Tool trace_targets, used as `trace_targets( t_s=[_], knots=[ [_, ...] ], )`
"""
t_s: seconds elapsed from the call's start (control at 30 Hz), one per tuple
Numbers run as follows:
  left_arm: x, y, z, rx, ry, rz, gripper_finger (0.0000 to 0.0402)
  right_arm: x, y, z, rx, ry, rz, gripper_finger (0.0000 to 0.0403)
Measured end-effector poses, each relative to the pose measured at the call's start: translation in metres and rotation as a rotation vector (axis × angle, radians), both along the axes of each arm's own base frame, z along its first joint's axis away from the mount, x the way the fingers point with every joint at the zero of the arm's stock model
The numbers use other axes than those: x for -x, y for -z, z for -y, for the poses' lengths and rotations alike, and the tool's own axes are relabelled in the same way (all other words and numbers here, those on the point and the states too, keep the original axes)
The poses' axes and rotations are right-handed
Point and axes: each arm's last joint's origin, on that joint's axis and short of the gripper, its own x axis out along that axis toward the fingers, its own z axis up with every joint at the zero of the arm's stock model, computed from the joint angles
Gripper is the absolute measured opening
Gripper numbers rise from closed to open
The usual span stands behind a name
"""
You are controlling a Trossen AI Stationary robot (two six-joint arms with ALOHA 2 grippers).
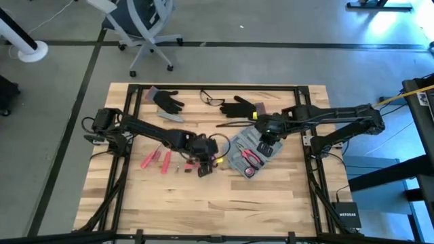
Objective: Prefit tool cases
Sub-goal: Remove the orange pliers from the gray prefit tool case
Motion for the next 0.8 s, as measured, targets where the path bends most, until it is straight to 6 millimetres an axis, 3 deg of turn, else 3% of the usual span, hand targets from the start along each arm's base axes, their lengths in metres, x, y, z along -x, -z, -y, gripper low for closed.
trace_targets(
  t_s=[0.2, 0.33, 0.43, 0.57, 0.8],
  knots=[
    [-0.011, -0.008, -0.048, -0.033, -0.089, 0.011, 0.0013, -0.003, 0.054, -0.008, -0.228, -0.021, 0.003, 0.0000],
    [-0.013, -0.016, -0.068, -0.044, -0.128, 0.038, 0.0004, 0.003, 0.100, -0.019, -0.298, 0.066, 0.001, 0.0000],
    [-0.017, -0.018, -0.075, -0.071, -0.103, 0.067, 0.0001, 0.008, 0.124, -0.022, -0.291, 0.198, 0.034, 0.0000],
    [-0.025, -0.008, -0.079, -0.069, -0.044, 0.069, 0.0000, 0.012, 0.138, -0.024, -0.247, 0.349, 0.078, 0.0000],
    [-0.052, 0.027, -0.076, -0.041, 0.051, 0.057, 0.0000, 0.008, 0.136, -0.022, -0.239, 0.493, 0.148, 0.0000]
  ],
)
